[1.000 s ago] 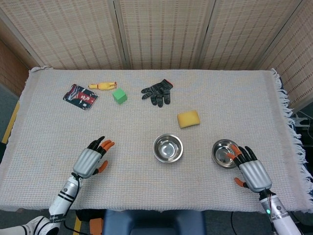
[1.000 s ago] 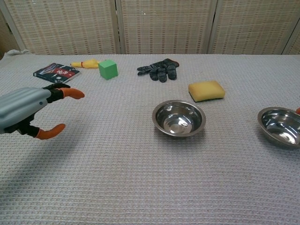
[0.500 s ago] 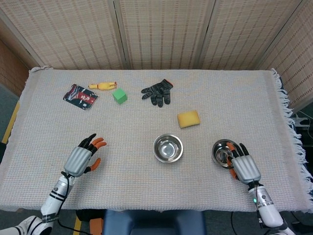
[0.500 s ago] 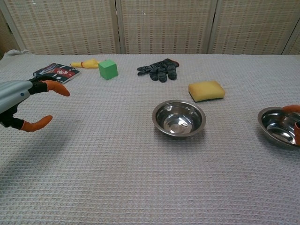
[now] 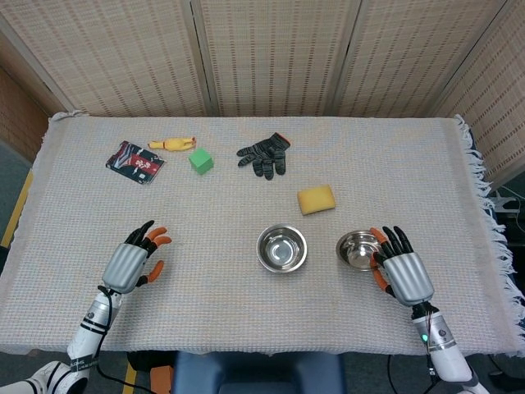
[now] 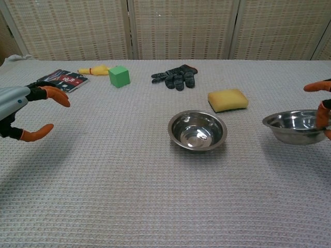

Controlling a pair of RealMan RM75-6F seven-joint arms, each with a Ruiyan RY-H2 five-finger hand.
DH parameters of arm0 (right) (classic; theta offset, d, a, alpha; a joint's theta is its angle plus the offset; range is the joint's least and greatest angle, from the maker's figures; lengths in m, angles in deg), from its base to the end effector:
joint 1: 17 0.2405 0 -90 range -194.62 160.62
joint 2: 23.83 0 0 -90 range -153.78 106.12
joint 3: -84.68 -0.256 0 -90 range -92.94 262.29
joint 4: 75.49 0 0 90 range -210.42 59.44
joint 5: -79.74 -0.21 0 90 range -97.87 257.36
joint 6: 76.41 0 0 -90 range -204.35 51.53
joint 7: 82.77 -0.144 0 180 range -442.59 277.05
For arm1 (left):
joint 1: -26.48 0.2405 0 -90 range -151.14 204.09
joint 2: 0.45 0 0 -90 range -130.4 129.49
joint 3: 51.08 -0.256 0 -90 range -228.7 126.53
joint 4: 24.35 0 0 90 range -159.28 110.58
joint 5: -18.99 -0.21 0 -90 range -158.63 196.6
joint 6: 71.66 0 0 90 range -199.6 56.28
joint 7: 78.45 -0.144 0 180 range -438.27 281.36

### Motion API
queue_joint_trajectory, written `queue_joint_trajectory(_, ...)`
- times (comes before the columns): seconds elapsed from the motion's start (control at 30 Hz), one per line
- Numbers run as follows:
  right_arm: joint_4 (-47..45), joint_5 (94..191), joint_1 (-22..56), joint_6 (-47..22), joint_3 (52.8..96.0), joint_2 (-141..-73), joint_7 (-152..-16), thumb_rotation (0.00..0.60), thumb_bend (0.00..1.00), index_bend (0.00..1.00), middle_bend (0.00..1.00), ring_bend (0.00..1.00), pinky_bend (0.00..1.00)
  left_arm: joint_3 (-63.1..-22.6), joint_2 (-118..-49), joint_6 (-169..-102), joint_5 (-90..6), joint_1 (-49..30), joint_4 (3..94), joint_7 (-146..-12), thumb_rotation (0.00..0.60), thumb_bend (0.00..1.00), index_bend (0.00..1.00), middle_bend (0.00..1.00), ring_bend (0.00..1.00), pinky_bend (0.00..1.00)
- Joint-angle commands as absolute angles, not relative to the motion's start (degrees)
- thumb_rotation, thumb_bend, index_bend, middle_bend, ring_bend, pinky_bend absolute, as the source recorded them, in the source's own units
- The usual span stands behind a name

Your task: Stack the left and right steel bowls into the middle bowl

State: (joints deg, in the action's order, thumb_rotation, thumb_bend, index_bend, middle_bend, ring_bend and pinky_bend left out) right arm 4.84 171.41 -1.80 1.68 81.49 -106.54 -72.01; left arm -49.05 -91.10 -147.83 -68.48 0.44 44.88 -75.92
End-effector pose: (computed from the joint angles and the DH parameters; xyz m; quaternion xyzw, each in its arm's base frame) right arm -0.2674 -0.2320 0.0506 0.6923 -0.3105 0.3997 0.5144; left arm -0.2460 0.2845 0.0153 -0.6850 -0.3441 -0.4584 0.4498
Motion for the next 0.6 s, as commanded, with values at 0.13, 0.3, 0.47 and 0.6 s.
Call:
queue_joint_trajectory(0.13,7.9,175.1,2.1,4.0,77.9,-109.1,-71.6,0.600,0.40,0.69,0.12,0.00,0.00,-48.7,-90.5,-148.1,-68.3,0.9,45.2,-76.1,0.600,0.44,0.28,0.16,0.04,0.19)
queue_joint_trajectory(0.3,5.9,174.6,6.5,-0.2,76.4,-113.7,-70.8,0.600,0.40,0.70,0.13,0.00,0.00,-48.3,-89.7,-148.5,-68.2,1.3,45.3,-75.4,0.600,0.44,0.28,0.16,0.04,0.19)
queue_joint_trajectory(0.47,1.3,173.7,9.7,-3.5,76.1,-118.9,-71.4,0.600,0.40,0.70,0.13,0.00,0.00,-48.0,-88.9,-148.6,-67.7,1.9,45.1,-74.6,0.600,0.44,0.28,0.16,0.04,0.19)
queue_joint_trajectory(0.6,-2.4,172.9,11.1,-5.6,77.0,-121.7,-71.6,0.600,0.39,0.54,0.13,0.00,0.00,-47.7,-88.1,-148.3,-67.3,2.2,45.4,-74.1,0.600,0.44,0.28,0.16,0.05,0.19)
